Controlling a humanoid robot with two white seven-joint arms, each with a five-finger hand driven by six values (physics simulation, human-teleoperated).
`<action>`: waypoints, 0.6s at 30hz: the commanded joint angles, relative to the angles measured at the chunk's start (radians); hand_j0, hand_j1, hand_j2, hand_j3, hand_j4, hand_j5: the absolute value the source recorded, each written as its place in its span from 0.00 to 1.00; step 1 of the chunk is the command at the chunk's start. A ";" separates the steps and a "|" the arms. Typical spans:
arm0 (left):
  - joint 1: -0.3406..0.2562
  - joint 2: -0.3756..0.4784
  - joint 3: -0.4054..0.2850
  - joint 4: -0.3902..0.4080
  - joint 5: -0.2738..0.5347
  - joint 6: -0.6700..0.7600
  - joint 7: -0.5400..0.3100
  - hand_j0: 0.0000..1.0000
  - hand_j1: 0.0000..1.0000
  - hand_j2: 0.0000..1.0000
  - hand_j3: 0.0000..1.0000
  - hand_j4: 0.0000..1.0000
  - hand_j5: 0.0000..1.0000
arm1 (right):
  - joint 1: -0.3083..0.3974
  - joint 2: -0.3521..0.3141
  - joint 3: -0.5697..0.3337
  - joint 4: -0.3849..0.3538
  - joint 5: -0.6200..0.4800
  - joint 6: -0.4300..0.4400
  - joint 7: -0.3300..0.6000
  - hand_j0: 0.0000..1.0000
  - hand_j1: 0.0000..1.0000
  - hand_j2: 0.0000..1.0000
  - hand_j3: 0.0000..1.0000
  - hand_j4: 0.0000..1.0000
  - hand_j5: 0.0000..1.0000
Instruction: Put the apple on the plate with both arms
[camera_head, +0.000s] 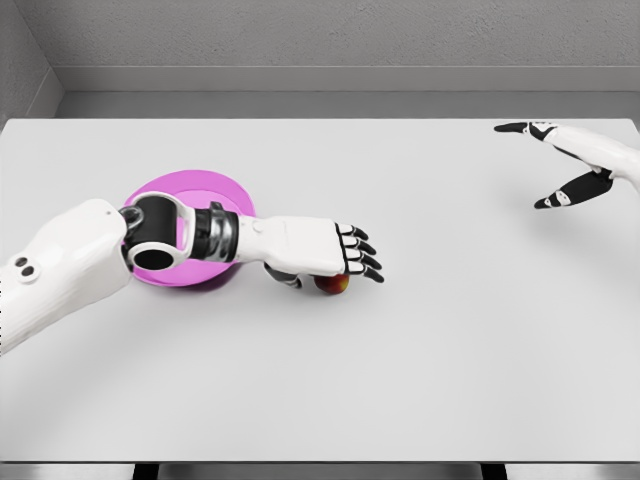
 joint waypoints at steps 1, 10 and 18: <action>-0.003 -0.023 0.000 0.032 -0.007 0.001 -0.004 0.99 0.99 0.99 0.99 0.99 0.99 | 0.000 -0.001 -0.001 0.000 -0.008 0.003 0.000 1.00 1.00 1.00 1.00 1.00 1.00; -0.003 -0.024 -0.008 0.038 -0.011 0.001 -0.004 0.93 0.93 0.93 0.93 0.93 0.93 | 0.000 -0.001 -0.001 0.000 -0.008 0.003 0.000 1.00 1.00 1.00 1.00 1.00 1.00; -0.005 -0.024 -0.008 0.039 -0.031 0.001 -0.006 0.86 0.86 0.86 0.86 0.86 0.86 | 0.000 -0.001 0.001 0.000 -0.008 0.003 0.000 1.00 1.00 1.00 1.00 1.00 1.00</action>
